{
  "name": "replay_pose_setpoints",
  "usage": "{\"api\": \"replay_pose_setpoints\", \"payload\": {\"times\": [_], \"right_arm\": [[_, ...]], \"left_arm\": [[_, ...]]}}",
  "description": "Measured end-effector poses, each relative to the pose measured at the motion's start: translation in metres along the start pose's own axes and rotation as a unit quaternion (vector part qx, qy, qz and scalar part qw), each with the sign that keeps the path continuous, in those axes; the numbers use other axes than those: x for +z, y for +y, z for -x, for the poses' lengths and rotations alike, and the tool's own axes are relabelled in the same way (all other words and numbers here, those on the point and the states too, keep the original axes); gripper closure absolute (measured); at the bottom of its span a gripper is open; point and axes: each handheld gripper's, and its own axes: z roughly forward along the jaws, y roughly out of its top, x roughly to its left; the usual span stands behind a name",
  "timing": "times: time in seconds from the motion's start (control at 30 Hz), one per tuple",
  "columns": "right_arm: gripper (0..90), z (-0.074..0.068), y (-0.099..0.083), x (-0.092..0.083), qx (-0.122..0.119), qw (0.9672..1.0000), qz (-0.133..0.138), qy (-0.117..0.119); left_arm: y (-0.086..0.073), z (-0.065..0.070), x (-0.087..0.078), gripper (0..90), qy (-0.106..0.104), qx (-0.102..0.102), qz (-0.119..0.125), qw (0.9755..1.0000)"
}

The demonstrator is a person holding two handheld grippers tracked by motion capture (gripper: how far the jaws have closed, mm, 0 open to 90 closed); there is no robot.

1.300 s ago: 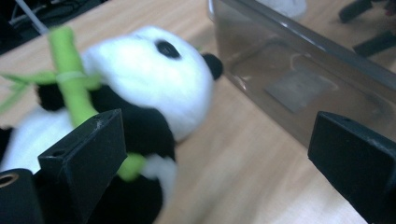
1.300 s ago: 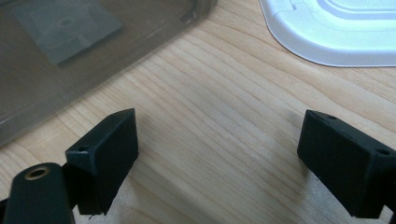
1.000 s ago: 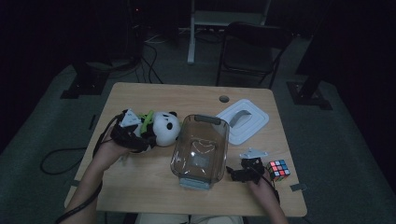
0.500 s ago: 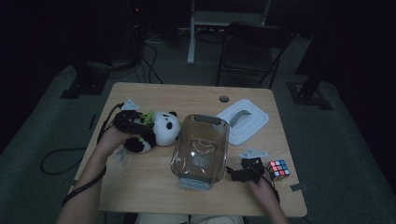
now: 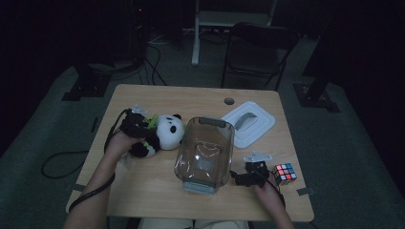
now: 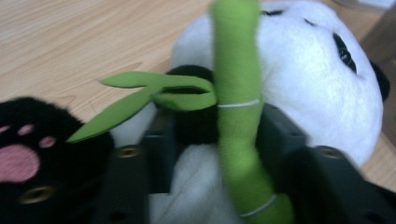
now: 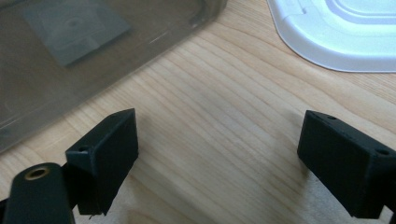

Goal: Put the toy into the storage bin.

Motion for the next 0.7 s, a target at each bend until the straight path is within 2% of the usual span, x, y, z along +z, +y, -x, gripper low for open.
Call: {"api": "replay_pose_setpoints", "payload": {"times": [0.1,0.2,0.3,0.43,0.53,0.57,0.7], "right_arm": [[12.0,-0.002,0.0,0.0,-0.002,1.0,0.001,0.002],[12.0,-0.005,0.001,0.001,-0.009,0.9999,0.001,0.009],[12.0,-0.009,0.001,0.001,-0.015,0.9998,0.001,0.016],[12.0,-0.015,0.002,0.002,-0.018,0.9995,0.0,0.027],[12.0,-0.02,0.005,0.004,-0.018,0.9992,-0.001,0.035],[12.7,-0.021,0.006,0.004,-0.018,0.9991,-0.002,0.039],[12.8,-0.028,0.009,0.006,-0.028,0.9987,-0.003,0.041]], "left_arm": [[-0.001,-0.002,-0.002,69.0,-0.008,-0.021,0.01,0.9997],[-0.002,-0.005,-0.007,72.3,-0.017,-0.039,0.02,0.9989],[-0.002,-0.006,-0.011,73.7,-0.022,-0.045,0.026,0.9984],[0.001,-0.007,-0.016,74.3,-0.017,-0.058,0.037,0.9975],[0.005,-0.009,-0.023,74.4,-0.019,-0.073,0.054,0.9957],[0.007,-0.01,-0.027,74.3,-0.018,-0.072,0.056,0.9957],[0.015,-0.011,-0.041,74.3,-0.001,-0.08,0.073,0.9942]]}}
